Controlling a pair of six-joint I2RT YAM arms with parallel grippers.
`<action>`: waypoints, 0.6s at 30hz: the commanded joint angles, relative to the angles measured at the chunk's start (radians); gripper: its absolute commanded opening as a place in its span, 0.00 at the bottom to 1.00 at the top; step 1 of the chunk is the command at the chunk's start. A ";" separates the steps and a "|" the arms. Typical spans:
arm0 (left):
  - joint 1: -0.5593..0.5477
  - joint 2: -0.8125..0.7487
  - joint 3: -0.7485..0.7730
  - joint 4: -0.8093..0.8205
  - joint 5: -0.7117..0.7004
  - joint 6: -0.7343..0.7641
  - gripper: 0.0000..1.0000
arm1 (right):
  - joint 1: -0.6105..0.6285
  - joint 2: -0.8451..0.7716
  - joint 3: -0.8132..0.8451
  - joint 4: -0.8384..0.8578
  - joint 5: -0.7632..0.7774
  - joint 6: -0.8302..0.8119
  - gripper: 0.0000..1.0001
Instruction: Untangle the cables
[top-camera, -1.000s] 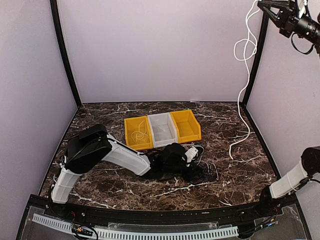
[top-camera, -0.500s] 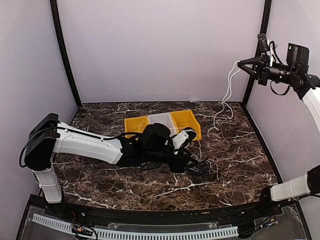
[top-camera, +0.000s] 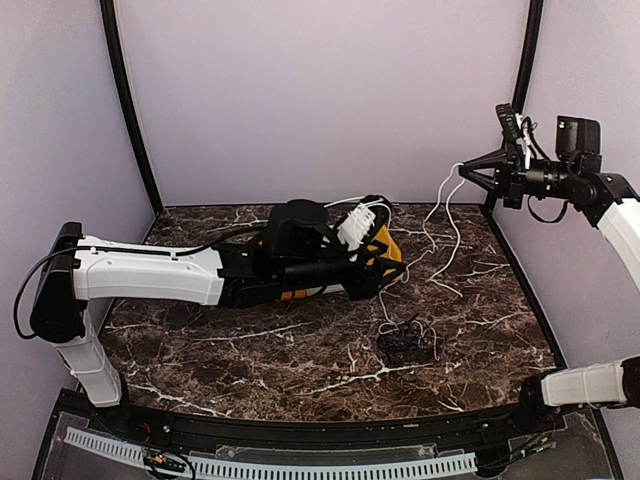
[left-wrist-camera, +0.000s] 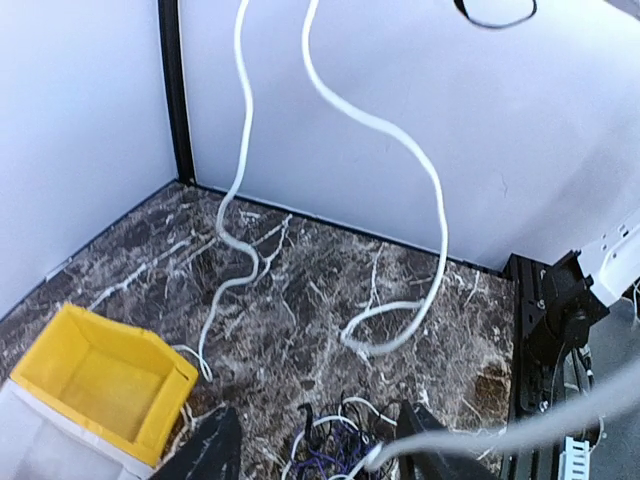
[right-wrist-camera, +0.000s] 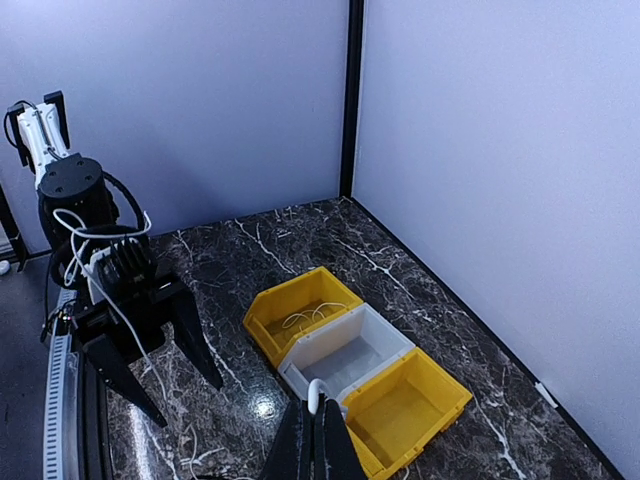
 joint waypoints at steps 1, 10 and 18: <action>-0.002 0.043 0.130 -0.005 0.063 0.053 0.59 | 0.023 -0.018 -0.014 0.039 -0.002 0.017 0.00; -0.004 0.030 -0.019 -0.324 0.150 0.070 0.58 | 0.029 -0.013 0.027 0.005 0.032 -0.013 0.00; -0.028 0.178 0.056 -0.995 -0.204 0.150 0.62 | 0.031 0.017 0.009 0.021 0.010 -0.013 0.00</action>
